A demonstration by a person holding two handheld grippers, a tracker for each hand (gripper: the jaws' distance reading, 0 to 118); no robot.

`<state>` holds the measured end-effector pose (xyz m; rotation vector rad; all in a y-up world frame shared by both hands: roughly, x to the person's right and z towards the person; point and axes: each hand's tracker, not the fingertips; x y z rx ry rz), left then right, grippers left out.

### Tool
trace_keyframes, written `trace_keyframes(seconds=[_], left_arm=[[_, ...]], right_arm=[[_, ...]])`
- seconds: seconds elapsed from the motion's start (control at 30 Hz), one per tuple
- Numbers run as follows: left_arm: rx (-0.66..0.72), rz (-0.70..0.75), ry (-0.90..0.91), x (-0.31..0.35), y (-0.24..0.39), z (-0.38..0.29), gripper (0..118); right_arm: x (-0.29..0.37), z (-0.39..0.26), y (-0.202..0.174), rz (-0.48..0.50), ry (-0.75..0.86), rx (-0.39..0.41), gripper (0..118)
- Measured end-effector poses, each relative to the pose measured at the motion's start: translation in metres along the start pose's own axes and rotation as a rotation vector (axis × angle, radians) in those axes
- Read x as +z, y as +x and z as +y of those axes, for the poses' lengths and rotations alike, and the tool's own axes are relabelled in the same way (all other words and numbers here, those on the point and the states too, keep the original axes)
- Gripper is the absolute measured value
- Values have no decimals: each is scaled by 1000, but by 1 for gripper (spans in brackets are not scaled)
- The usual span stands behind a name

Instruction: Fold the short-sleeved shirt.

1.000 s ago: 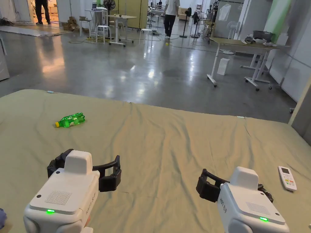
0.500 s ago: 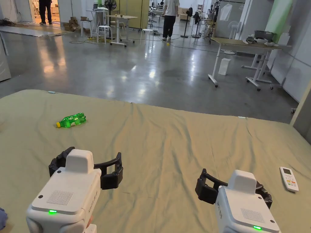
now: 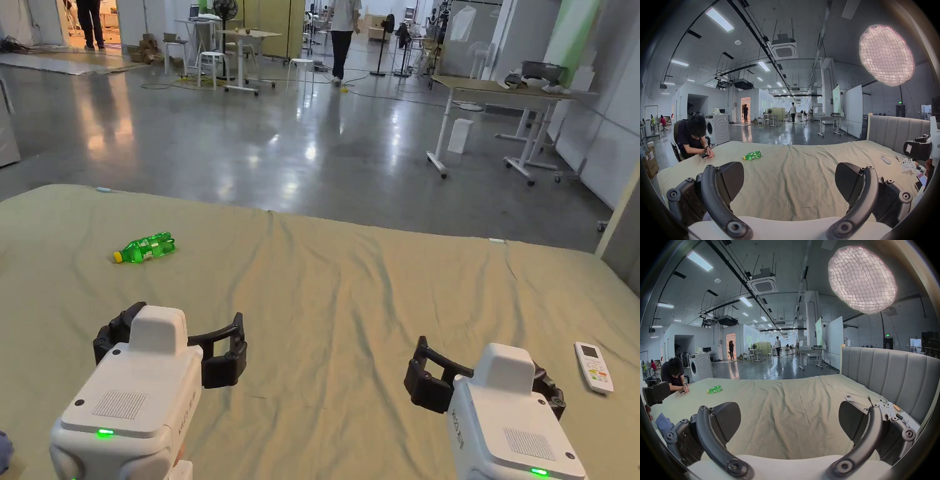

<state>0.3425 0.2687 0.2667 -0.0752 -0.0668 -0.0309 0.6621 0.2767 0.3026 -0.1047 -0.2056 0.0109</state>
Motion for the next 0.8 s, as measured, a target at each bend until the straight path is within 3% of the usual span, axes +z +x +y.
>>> trace_keyframes(seconds=[0.8], left_arm=[[-16, -20, 2, -5, 0, 3, 113]], right_arm=[[-5, -2, -1, -5, -21, 15, 118]])
